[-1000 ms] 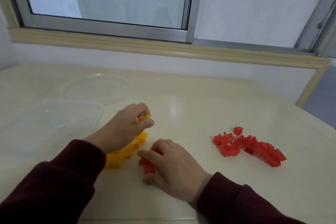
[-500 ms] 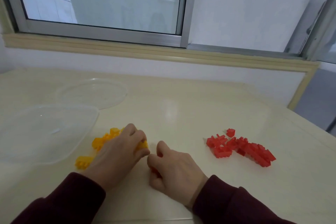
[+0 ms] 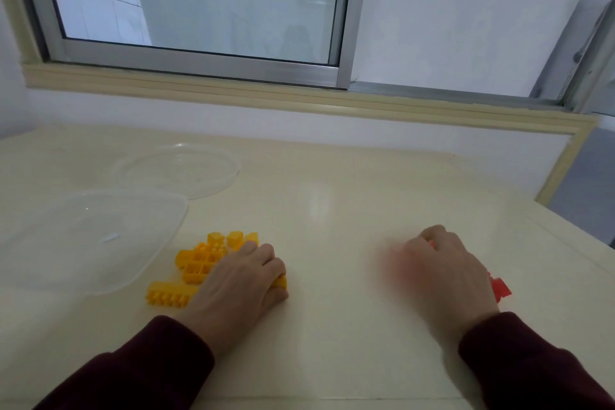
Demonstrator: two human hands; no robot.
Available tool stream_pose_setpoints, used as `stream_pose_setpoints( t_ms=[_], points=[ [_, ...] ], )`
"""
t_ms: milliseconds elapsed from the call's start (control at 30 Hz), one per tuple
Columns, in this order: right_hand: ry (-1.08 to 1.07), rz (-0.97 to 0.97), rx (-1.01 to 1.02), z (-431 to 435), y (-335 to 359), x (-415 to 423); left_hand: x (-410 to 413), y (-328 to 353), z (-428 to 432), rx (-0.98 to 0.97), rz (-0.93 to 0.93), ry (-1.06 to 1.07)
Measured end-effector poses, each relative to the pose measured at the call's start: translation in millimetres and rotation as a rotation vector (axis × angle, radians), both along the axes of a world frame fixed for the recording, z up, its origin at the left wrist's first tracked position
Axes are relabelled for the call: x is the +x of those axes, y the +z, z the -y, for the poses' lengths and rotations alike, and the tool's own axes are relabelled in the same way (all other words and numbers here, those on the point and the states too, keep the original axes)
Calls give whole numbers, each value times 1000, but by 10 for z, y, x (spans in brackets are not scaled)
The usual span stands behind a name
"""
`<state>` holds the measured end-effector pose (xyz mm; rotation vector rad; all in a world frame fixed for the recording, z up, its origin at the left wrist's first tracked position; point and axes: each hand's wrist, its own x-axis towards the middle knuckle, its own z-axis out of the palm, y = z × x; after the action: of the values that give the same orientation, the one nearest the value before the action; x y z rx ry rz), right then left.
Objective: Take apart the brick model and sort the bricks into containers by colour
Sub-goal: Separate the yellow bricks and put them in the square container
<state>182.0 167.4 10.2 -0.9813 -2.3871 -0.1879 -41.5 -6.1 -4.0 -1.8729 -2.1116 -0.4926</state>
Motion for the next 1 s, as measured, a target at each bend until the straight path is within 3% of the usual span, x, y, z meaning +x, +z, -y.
stream_pose_setpoints(
  t_ms=[367, 567, 800, 1000],
  points=[
    [40, -76, 31, 81, 23, -100, 61, 49, 27, 94, 54, -2],
    [224, -94, 13, 364, 136, -518, -1, 150, 53, 146, 100, 21],
    [482, -104, -5, 726, 434, -1360, -393, 366, 184, 213, 184, 177],
    [608, -1, -6, 805, 530, -2039, -878, 469, 232, 71, 168, 381]
  ],
)
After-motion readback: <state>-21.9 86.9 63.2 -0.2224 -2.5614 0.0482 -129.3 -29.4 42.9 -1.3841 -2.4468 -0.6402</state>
